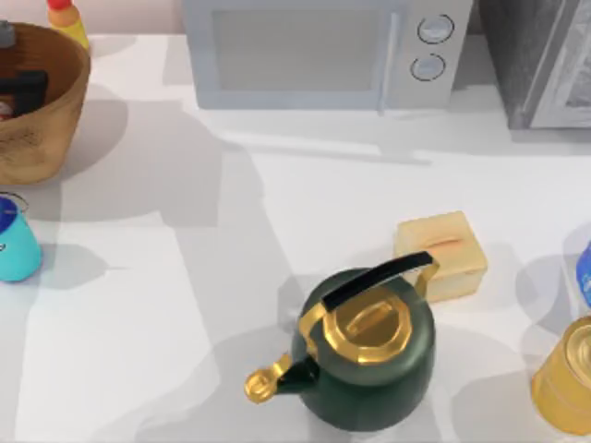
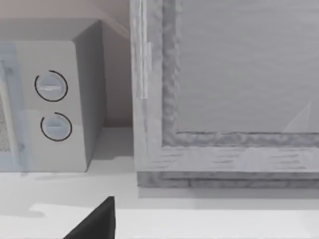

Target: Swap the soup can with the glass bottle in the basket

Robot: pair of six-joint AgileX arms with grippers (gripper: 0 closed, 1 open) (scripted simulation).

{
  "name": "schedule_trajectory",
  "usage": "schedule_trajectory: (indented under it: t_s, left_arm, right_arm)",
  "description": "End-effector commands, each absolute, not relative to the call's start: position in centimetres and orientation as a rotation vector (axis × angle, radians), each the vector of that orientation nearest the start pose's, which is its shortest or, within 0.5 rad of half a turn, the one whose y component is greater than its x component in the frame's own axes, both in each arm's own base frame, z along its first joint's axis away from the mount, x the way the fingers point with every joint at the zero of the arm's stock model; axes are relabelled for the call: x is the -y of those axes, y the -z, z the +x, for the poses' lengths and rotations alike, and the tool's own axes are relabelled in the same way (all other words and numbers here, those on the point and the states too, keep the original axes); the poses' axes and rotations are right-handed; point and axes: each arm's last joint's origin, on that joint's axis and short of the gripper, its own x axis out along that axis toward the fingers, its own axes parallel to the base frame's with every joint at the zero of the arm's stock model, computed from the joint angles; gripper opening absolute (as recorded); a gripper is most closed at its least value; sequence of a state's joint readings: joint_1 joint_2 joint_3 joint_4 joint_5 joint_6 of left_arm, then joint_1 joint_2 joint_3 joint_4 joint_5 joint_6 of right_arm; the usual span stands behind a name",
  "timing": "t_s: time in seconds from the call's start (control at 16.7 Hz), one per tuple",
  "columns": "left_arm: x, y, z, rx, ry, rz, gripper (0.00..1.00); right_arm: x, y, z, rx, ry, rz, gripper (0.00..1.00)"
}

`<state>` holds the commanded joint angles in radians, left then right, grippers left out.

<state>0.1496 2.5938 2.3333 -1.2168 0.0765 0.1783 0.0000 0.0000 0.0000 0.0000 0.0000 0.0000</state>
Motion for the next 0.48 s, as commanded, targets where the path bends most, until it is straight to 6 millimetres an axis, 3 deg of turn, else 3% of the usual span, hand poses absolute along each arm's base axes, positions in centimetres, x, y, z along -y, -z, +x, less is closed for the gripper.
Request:
schedule_trajectory:
  t_s: [0.48]
  left_arm:
    - [-8.1,-13.39,50.63,-1.467,0.054,-0.027,0.4]
  right_arm:
    - [0.12,-16.0,10.57,0.0,0.0,0.0,1.0]
